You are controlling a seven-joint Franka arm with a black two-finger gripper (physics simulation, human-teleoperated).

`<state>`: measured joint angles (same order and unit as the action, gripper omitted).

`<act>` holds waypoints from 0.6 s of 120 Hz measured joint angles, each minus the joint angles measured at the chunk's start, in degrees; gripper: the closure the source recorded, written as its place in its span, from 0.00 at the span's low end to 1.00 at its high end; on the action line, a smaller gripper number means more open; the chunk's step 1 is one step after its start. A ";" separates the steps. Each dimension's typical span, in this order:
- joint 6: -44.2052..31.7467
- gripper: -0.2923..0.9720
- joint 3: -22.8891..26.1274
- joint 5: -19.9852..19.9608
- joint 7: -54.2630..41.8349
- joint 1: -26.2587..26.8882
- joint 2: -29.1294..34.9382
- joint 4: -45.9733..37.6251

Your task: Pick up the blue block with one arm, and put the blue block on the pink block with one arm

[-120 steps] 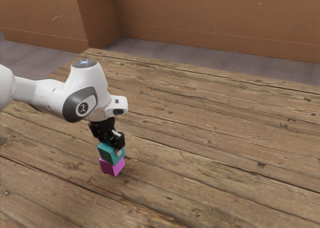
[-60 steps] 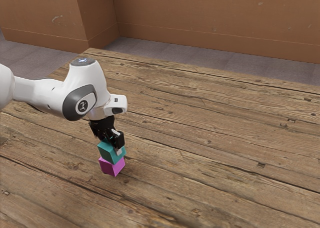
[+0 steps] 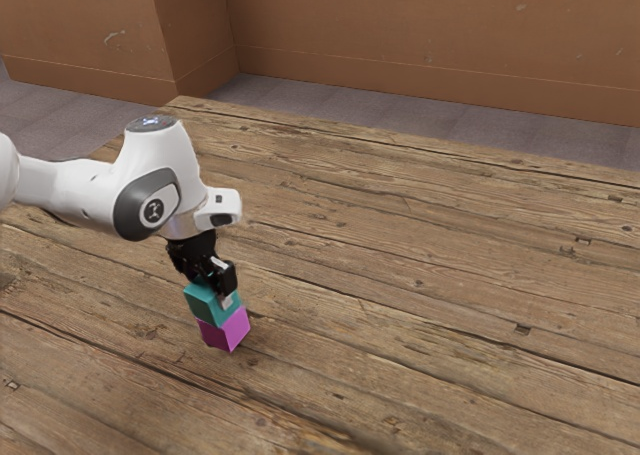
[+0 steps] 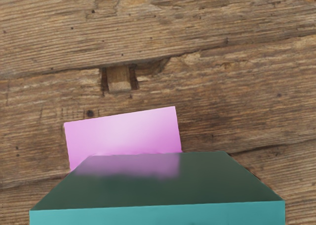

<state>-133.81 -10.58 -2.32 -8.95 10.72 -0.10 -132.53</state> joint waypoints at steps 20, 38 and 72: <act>-1.94 0.47 -0.07 -1.75 0.89 -3.62 -1.21 0.42; -3.16 0.47 -0.02 -3.43 2.20 -5.82 -1.85 1.21; -2.68 0.47 -0.11 -3.66 1.59 1.06 -2.38 1.44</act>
<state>-136.49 -10.69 -5.98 -7.36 11.78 -2.48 -131.09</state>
